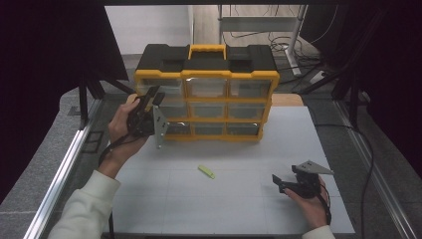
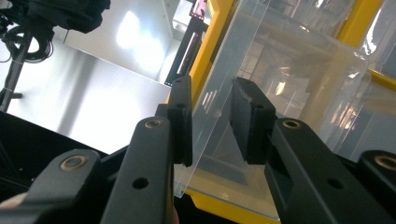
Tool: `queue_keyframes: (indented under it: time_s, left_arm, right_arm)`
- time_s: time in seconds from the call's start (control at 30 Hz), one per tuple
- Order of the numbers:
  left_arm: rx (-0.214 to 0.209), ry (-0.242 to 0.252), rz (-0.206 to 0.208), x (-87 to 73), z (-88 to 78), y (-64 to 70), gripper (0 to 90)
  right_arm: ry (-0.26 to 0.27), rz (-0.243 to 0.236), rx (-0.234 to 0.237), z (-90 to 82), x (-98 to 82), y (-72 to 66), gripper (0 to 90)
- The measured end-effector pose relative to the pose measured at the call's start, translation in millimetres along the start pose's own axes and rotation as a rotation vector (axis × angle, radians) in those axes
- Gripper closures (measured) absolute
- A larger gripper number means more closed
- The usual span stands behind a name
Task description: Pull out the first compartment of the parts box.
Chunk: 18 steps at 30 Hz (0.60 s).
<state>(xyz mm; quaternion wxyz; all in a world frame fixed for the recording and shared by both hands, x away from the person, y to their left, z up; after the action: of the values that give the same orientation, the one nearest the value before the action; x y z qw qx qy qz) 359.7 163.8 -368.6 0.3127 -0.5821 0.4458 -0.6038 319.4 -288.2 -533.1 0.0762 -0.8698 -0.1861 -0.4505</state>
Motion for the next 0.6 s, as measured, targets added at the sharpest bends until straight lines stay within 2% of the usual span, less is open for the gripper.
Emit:
queue_keyframes:
  time_s: [0.6]
  left_arm:
    - [0.004, 0.001, 0.006, -0.2, -5.8, 1.2, 69.8]
  right_arm:
    - [0.001, -0.001, 0.000, -0.1, 0.0, 0.1, 13.3]
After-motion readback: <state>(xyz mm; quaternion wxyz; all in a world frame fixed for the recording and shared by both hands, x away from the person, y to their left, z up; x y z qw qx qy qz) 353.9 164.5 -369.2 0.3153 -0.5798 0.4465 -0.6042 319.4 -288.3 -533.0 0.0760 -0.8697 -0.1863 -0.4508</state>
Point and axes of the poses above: each handheld gripper's, and its own axes: z roughly forward along the jaws, x roughly out of its top, y roughly to its right, the point moved 3 cm from there along z, roughly forward along the jaws, and after that the axes turned 8 degrees about -x, right-handed, at the moved point
